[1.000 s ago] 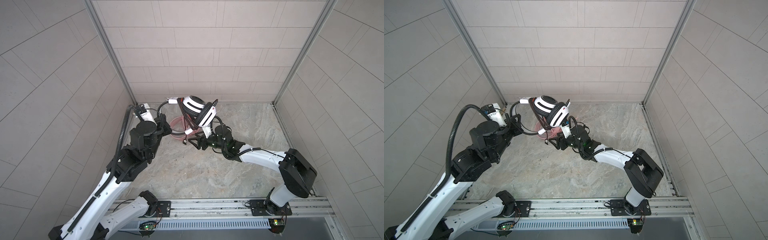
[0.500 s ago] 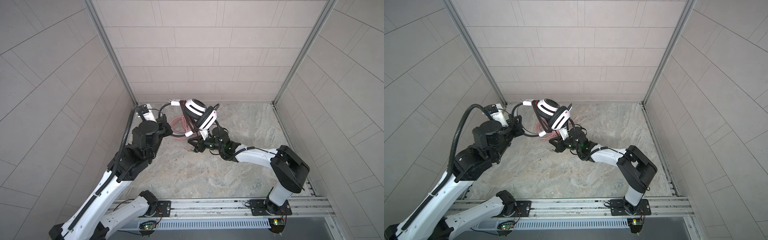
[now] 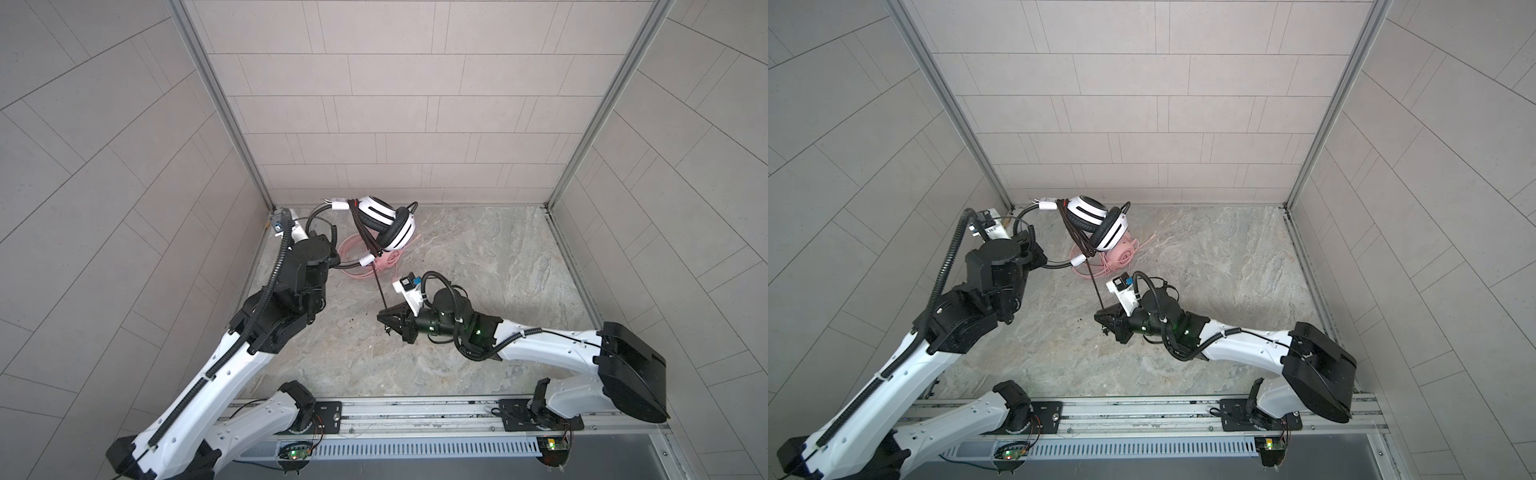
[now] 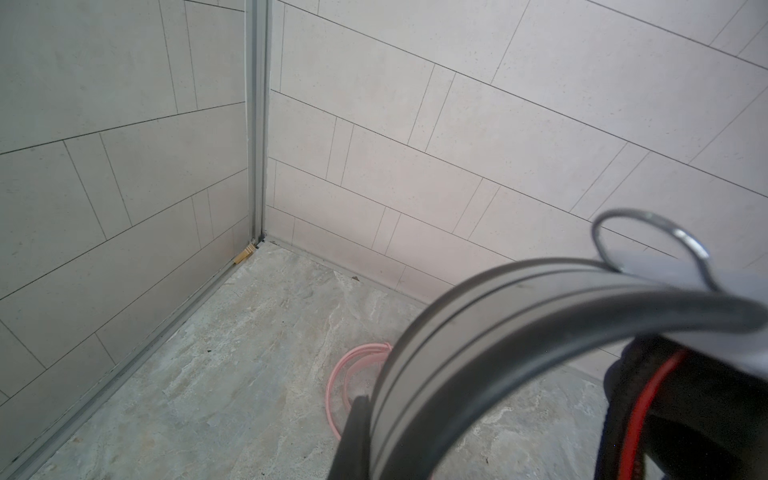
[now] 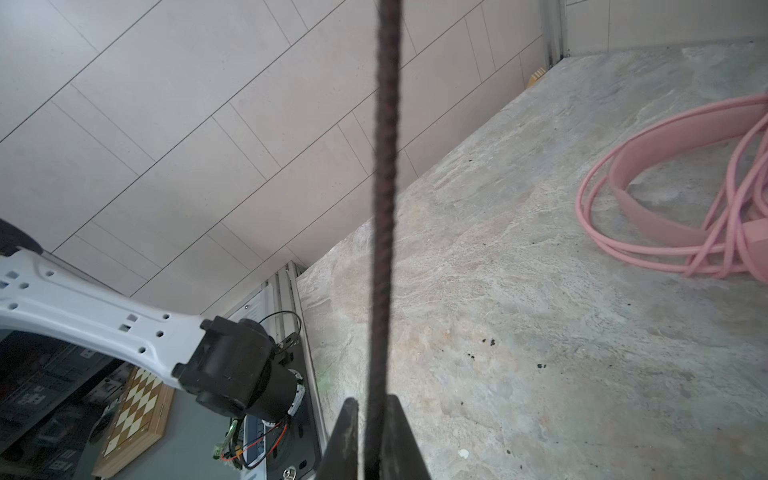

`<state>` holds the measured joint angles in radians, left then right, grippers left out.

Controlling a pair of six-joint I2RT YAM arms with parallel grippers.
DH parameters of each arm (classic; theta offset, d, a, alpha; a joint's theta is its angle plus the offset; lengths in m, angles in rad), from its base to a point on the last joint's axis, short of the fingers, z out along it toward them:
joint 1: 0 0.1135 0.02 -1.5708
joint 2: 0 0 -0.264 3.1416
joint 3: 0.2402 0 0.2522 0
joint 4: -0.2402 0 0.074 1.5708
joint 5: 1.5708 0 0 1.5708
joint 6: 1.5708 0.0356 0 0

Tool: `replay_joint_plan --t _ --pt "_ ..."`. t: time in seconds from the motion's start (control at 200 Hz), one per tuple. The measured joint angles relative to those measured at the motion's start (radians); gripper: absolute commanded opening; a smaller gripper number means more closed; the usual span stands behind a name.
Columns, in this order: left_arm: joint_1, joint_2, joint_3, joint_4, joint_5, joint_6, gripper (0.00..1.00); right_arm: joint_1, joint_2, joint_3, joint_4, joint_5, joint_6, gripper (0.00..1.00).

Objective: Wrap the headphones

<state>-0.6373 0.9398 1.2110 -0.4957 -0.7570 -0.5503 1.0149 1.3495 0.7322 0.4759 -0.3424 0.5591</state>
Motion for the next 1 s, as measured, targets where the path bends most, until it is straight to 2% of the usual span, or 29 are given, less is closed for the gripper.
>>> replay_joint_plan --t 0.165,0.295,0.395,0.57,0.696,0.851,0.996 --pt "0.000 0.045 -0.051 0.058 -0.011 -0.005 0.00 0.027 -0.093 0.036 -0.177 0.069 -0.013 0.14" --pt "0.000 0.073 -0.122 0.090 -0.006 -0.026 0.00 0.030 -0.128 0.143 -0.355 0.094 -0.039 0.15" --pt "0.000 0.076 -0.194 0.111 0.019 -0.041 0.00 0.027 -0.133 0.230 -0.428 0.088 -0.042 0.16" --pt "-0.003 0.074 -0.288 0.135 0.107 -0.063 0.00 0.011 -0.129 0.330 -0.472 0.073 -0.034 0.16" --pt "-0.015 0.047 -0.334 0.151 0.164 -0.090 0.00 -0.037 -0.116 0.359 -0.468 0.079 -0.011 0.15" --pt "-0.038 0.012 -0.350 0.130 0.223 -0.132 0.00 -0.089 -0.074 0.377 -0.449 0.108 0.023 0.15" --pt "-0.064 -0.002 -0.361 0.126 0.282 -0.188 0.00 -0.093 -0.020 0.397 -0.424 0.139 0.039 0.15"
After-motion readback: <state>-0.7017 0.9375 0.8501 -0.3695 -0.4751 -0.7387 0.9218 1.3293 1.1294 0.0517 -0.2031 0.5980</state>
